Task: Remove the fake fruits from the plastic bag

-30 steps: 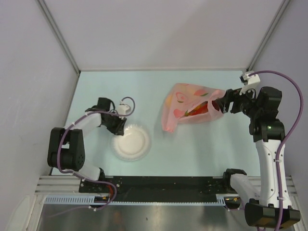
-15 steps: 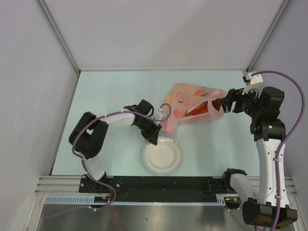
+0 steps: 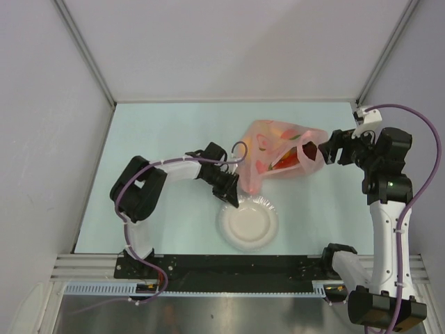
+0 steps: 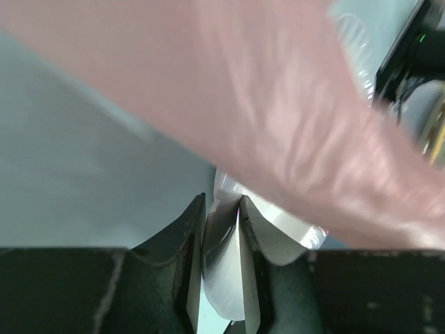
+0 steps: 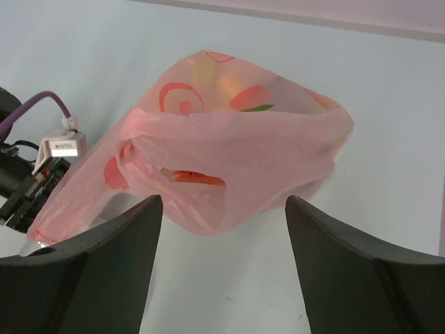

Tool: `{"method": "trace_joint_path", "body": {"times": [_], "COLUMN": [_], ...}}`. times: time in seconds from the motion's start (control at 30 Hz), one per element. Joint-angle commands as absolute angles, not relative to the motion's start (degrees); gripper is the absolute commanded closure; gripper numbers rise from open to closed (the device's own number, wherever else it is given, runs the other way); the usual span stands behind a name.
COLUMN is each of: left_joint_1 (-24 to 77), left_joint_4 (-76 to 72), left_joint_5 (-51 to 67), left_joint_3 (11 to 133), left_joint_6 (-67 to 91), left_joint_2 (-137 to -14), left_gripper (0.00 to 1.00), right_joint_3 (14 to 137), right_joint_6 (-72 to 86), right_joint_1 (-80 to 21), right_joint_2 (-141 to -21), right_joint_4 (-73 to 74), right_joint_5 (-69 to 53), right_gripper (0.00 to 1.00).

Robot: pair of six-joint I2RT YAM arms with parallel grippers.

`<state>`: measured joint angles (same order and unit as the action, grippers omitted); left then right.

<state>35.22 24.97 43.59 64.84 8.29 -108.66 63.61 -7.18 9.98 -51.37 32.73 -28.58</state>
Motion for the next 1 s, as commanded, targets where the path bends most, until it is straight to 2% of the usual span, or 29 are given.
{"method": "trace_joint_path", "body": {"times": [0.0, 0.07, 0.1, 0.17, 0.2, 0.23, 0.3, 0.37, 0.43, 0.57, 0.67, 0.7, 0.83, 0.97], "left_joint_1": [30.86, 30.5, 30.5, 30.5, 30.5, 30.5, 29.71, 27.35, 25.41, 23.2, 26.87, 29.07, 42.24, 47.89], "left_joint_4": [18.02, 19.41, 19.77, 20.82, 21.44, 22.05, 24.16, 26.35, 28.55, 26.4, 17.27, 16.01, 13.54, 14.33], "left_joint_5": [44.56, 44.47, 44.39, 44.65, 44.56, 44.13, 42.9, 39.83, 36.23, 33.93, 32.8, 31.39, 22.87, 18.47], "left_joint_3": [68.9, 70.4, 70.49, 69.26, 68.74, 67.25, 65.58, 62.94, 61.36, 57.58, 51.78, 51.07, 51.85, 54.31], "left_joint_6": [16.17, 16.0, 15.56, 15.03, 14.16, 13.45, 11.61, 10.73, 8.97, 0.46, -3.42, -6.3, -13.96, -20.64], "left_joint_2": [-107.75, -108.72, -108.89, -108.63, -107.59, -106.71, -102.42, -98.46, -92.31, -76.94, -64.45, -62.77, -61.78, -68.36], "left_gripper": [1.0, 1.0, 0.96, 0.77, 0.57, 0.5, 0.4, 0.36, 0.25, 0.24, 0.09, 0.07, 0.07, 0.09], "right_joint_3": [63.72, 63.72, 63.81, 63.81, 63.81, 63.81, 63.81, 63.98, 65.29, 69.94, 74.34, 75.05, 76.03, 74.71], "right_joint_6": [-6.07, -5.71, -5.71, -5.89, -6.06, -6.24, -6.42, -7.29, -8.52, -10.81, -11.16, -11.34, -14.23, -12.05], "right_joint_1": [10.28, 10.28, 10.28, 10.28, 10.28, 10.28, 10.28, 10.28, 9.94, 7.57, 5.63, 5.28, 0.8, -2.02], "right_joint_2": [-51.76, -52.03, -51.77, -51.42, -50.89, -50.63, -49.93, -48.78, -48.43, -49.3, -52.1, -52.73, -54.49, -55.81], "right_joint_4": [30.76, 30.41, 30.41, 30.59, 31.02, 31.37, 31.99, 32.78, 33.48, 34.71, 36.99, 37.78, 40.51, 40.7], "right_joint_5": [-30.06, -30.15, -30.15, -30.15, -30.15, -30.06, -30.23, -31.19, -31.81, -32.86, -34.53, -34.8, -34.19, -33.41], "right_gripper": [0.23, 0.23, 0.23, 0.23, 0.23, 0.23, 0.23, 0.23, 0.23, 0.24, 0.24, 0.24, 0.23, 0.23]}}
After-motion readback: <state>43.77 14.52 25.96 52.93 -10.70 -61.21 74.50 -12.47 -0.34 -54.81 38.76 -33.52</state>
